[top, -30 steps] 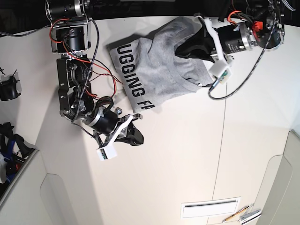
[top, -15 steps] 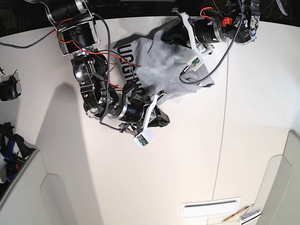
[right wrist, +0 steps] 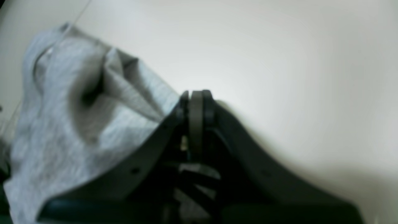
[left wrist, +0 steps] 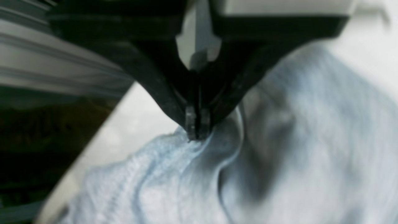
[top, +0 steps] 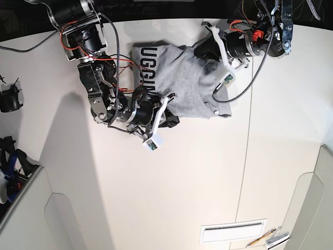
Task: Fold the T-shirt properly
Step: 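Grasp the bundle's sides with both grippers and square it into a rectangle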
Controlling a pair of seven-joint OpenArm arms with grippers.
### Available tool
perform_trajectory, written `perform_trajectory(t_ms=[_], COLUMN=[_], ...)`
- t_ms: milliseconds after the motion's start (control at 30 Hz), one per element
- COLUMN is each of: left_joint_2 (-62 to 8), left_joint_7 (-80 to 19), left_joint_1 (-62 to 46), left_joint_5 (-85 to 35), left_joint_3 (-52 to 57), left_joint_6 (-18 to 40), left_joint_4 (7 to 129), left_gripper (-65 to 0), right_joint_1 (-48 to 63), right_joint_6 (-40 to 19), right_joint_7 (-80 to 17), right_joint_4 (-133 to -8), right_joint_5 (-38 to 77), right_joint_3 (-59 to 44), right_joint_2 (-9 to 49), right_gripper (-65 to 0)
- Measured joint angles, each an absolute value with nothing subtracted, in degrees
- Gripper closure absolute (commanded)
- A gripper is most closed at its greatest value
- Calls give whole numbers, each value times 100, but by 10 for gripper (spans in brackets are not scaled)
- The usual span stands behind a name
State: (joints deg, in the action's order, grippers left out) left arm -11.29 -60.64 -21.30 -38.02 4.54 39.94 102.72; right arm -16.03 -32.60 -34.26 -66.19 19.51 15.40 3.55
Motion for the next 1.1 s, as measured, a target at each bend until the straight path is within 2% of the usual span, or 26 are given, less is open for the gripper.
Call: perform_trajectory(t_ms=[200, 467, 900, 1100], left_joint_2=[-1127, -1127, -1127, -1127], left_joint_7=[-6034, -6031, -6066, -6084], left_joint_1=[-1712, -1037, -152, -60], left_joint_5=[-3861, -3828, -3308, -3275], left_joint_3=[937, 974, 974, 974], left_joint_6=[4032, 4032, 4005, 3988], left_joint_4=[9832, 9268, 8796, 8788], left_gripper=[0, 0, 0, 0], right_joint_1=[-1605, -1586, -567, -246], right_joint_6=[-3260, -3280, -3280, -3280], right_joint_7=[-3671, -4080, -4150, -4163], right_joint_4=[-6619, -6654, -7776, -8042], right_joint_5=[2480, 2786, 2742, 2744], right_joint_3=[1525, 1529, 1431, 1431], right_joint_2=[648, 602, 607, 604], right_gripper=[0, 0, 0, 0])
